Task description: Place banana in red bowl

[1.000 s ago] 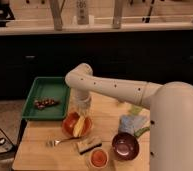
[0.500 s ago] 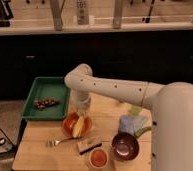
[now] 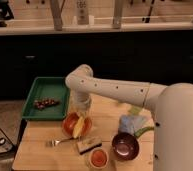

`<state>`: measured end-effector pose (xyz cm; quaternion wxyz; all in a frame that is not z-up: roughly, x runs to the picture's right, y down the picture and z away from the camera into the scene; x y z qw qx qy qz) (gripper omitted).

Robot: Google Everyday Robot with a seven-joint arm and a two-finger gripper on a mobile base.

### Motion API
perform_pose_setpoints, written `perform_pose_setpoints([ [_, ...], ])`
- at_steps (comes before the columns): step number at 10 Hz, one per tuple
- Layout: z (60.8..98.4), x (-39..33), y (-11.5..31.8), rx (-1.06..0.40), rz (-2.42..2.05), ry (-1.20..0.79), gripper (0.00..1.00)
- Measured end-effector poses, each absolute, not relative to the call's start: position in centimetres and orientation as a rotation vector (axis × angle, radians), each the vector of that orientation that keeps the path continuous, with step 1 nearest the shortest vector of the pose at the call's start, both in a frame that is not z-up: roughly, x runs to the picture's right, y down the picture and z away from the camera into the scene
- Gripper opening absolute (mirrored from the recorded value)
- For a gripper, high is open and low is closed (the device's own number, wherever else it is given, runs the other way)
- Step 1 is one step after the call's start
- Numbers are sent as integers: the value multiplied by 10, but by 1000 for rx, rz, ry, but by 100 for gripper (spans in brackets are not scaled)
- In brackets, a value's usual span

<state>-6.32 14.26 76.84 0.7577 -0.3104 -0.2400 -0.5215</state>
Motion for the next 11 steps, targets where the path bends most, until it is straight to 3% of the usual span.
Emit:
perform_pose_setpoints([
  [11, 772, -69, 143, -664, -1196, -566, 5],
])
